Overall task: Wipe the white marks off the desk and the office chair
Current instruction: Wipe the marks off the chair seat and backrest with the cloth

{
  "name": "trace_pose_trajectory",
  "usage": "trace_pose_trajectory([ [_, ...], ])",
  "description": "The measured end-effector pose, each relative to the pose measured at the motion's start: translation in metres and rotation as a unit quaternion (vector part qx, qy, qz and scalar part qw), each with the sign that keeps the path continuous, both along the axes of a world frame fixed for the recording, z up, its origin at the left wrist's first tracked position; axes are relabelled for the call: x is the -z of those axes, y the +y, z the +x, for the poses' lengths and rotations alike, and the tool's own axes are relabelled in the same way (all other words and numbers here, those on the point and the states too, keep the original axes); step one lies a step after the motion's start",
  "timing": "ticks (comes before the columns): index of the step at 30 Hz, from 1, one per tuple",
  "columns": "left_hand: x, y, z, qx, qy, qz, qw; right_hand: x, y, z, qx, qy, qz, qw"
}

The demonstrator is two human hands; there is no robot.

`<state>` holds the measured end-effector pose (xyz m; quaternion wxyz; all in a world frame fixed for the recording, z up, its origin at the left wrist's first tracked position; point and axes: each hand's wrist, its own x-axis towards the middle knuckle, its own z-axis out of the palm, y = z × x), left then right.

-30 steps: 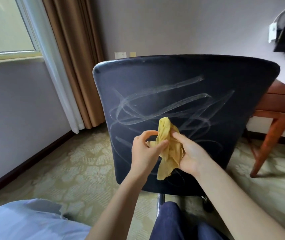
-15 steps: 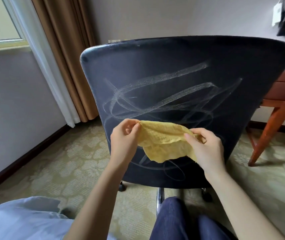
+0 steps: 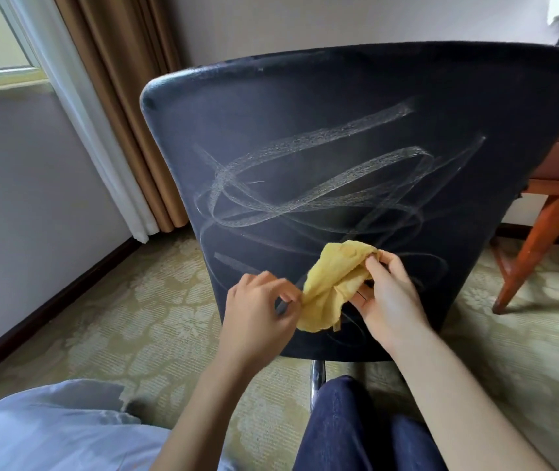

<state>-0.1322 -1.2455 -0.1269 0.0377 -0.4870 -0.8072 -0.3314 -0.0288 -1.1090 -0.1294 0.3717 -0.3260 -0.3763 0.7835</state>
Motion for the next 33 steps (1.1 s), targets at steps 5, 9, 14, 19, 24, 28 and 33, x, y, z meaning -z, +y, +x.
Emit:
trace_pose_trajectory([
  [5, 0.002, 0.008, 0.013, -0.013, -0.035, 0.073, 0.997, -0.002, -0.014, -0.006, 0.007, 0.048, -0.033, 0.998],
  [9, -0.005, 0.02, 0.022, -0.021, -0.023, 0.133, 0.991, -0.003, -0.022, -0.007, 0.004, 0.037, -0.013, 0.999],
  [14, -0.003, 0.026, 0.019, -0.024, -0.078, 0.092, 0.992, -0.006, -0.019, -0.001, 0.026, 0.036, -0.045, 0.998],
  [19, 0.008, 0.031, 0.016, -0.019, -0.033, 0.015, 0.999, -0.001, -0.014, 0.004, 0.044, 0.002, -0.022, 0.999],
  [24, 0.018, 0.043, 0.031, 0.001, -0.028, -0.014, 1.0, 0.007, -0.021, 0.001, 0.021, 0.006, -0.038, 0.999],
  [28, 0.021, 0.049, 0.031, -0.06, -0.09, 0.033, 0.994, 0.016, -0.025, 0.006, -0.01, -0.019, 0.03, 0.999],
  [33, 0.029, 0.052, 0.031, -0.099, -0.192, 0.03, 0.976, 0.031, -0.034, 0.017, -0.022, -0.114, 0.126, 0.985],
])
